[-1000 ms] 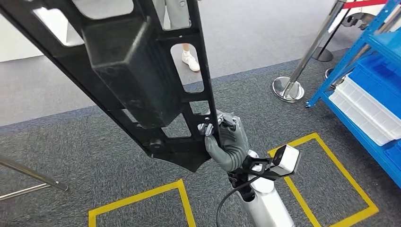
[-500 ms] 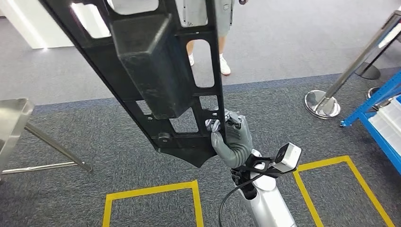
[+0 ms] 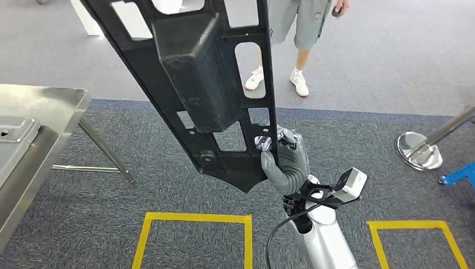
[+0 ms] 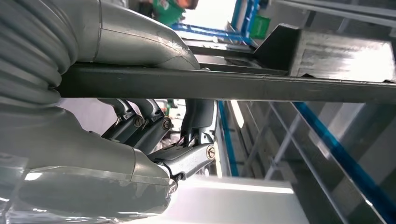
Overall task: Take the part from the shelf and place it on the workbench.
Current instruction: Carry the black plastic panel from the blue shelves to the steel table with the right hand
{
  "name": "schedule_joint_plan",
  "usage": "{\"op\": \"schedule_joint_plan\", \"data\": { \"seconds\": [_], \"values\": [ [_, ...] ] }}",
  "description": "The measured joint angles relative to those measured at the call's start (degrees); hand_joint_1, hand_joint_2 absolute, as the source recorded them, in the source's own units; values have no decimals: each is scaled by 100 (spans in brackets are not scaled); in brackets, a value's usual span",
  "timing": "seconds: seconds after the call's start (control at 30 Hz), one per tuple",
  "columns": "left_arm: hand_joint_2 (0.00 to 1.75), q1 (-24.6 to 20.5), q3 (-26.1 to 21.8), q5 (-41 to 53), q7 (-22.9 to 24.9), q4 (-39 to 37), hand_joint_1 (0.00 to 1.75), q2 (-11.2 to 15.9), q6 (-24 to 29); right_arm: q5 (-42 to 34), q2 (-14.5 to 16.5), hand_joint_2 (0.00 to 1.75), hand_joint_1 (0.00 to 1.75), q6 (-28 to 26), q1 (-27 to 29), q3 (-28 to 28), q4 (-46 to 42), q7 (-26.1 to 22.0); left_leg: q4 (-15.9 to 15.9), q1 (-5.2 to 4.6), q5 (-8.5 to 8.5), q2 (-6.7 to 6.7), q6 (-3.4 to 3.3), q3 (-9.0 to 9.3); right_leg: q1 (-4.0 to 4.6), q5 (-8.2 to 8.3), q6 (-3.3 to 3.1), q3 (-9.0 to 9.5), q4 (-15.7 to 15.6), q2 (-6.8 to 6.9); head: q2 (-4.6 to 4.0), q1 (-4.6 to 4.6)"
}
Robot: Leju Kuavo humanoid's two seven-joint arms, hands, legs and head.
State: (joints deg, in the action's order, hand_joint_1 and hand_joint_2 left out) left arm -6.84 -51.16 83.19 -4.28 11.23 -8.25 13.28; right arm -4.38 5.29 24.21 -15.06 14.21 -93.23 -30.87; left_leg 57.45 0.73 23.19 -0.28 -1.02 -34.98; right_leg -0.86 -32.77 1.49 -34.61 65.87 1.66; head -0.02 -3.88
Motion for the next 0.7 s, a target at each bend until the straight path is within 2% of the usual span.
{"op": "schedule_joint_plan", "data": {
  "seconds": [0.03, 0.07, 0.1, 0.13, 0.17, 0.23, 0.27, 0.3, 0.37, 0.4, 0.47, 0.5, 0.53, 0.57, 0.6, 0.63, 0.67, 0.7],
  "values": [
    [175, -97, 50, 41, -69, 0, 0, -31, 2, 7, -26, 175, 175, 1, 0, -8, 13, -1, 2, -8, -8, -84, -19, -12, 2, -174, -2, -226, 427, -90, 0, 0],
    [175, -191, 96, 75, -108, 0, 0, -64, 1, 14, -50, 175, 175, 0, -1, -14, 33, 0, 6, -18, -14, -179, -29, -20, 8, -265, -8, -422, 768, -128, 0, 0],
    [175, -271, 135, 102, -121, 0, 0, -95, 0, 21, -66, 175, 175, -1, -7, -16, 55, 1, 11, -29, -17, -273, -34, -22, 14, -246, -22, -538, 931, -146, 0, 0],
    [175, -324, 170, 120, -114, 0, 0, -116, -1, 25, -75, 175, 175, -3, -21, -16, 75, 1, 19, -38, -18, -361, -34, -19, 17, -104, -45, -534, 841, -165, 0, 1],
    [175, -354, 197, 126, -86, 0, 0, -132, -2, 24, -81, 175, 175, -6, -43, -16, 91, 1, 28, -44, -19, -443, -31, -13, 19, 125, -75, -421, 530, -211, 0, 0],
    [175, -358, 232, 93, 48, 0, 0, -147, -13, 15, -96, 175, 175, -15, -101, -16, 103, -4, 48, -49, -17, -582, -7, -18, 21, 545, -133, -86, -293, -471, 0, 1],
    [175, -334, 240, 64, 137, 0, 0, -151, -20, 7, -105, 175, 175, -20, -122, -20, 103, -9, 54, -50, -18, -641, 17, -31, 26, 652, -149, 26, -566, -576, 0, 0],
    [175, -293, 242, 38, 223, 0, 0, -151, -29, -1, -115, 175, 175, -25, -135, -23, 102, -14, 53, -47, -21, -695, 48, -47, 35, 681, -160, 76, -694, -637, 0, -1],
    [175, -179, 241, -3, 343, 0, 0, -145, -38, -10, -125, 175, 175, -28, -144, -29, 101, -19, 30, -42, -38, -804, 124, -71, 42, 687, -190, 93, -733, -541, 0, -1],
    [175, -116, 241, -13, 399, 0, 0, -137, -44, -13, -126, 175, 175, -33, -149, -29, 101, -19, 46, -40, -20, -766, 148, -86, 37, 701, -220, 113, -768, -471, 0, -1],
    [175, -17, 240, -20, 550, 0, 0, -110, -81, -26, -127, 175, 175, -61, -153, -44, 95, -21, 353, -53, 192, -460, 191, -231, 22, 725, -292, 156, -840, -305, 0, -2],
    [175, 20, 239, -17, 635, 0, 0, -92, -111, -32, -131, 175, 175, -80, -147, -61, 92, -22, 691, -49, 387, -258, 210, -383, 31, 724, -318, 168, -853, -211, 0, -2],
    [175, 53, 238, -14, 709, 0, 0, -74, -145, -38, -136, 175, 175, -96, -133, -84, 89, -23, 1097, -44, 591, -132, 243, -573, 39, 716, -337, 168, -852, -121, 0, -2],
    [175, 88, 238, -11, 766, 0, 0, -56, -175, -40, -143, 175, 175, -107, -113, -107, 86, -22, 1462, -32, 737, -81, 273, -745, 46, 707, -341, 167, -851, -29, 0, -2],
    [175, 127, 237, -11, 805, 0, 0, -41, -197, -40, -149, 175, 175, -110, -93, -126, 83, -20, 1671, -20, 788, -60, 297, -838, 50, 700, -339, 167, -849, 57, 0, -2],
    [175, 167, 236, -11, 832, 0, 0, -29, -215, -39, -155, 175, 175, -111, -76, -140, 79, -19, 1647, -11, 726, -39, 315, -811, 51, 691, -330, 169, -845, 138, 0, -2],
    [175, 202, 235, -10, 852, 0, 0, -16, -227, -39, -159, 175, 175, -111, -65, -150, 72, -17, 1379, -4, 571, 1, 325, -659, 50, 679, -315, 174, -838, 215, 0, -2],
    [175, 226, 235, -7, 865, 0, 0, -5, -234, -38, -161, 175, 175, -111, -60, -158, 60, -16, 946, -2, 382, 102, 327, -418, 51, 663, -296, 181, -824, 287, 0, -2]
  ]
}}
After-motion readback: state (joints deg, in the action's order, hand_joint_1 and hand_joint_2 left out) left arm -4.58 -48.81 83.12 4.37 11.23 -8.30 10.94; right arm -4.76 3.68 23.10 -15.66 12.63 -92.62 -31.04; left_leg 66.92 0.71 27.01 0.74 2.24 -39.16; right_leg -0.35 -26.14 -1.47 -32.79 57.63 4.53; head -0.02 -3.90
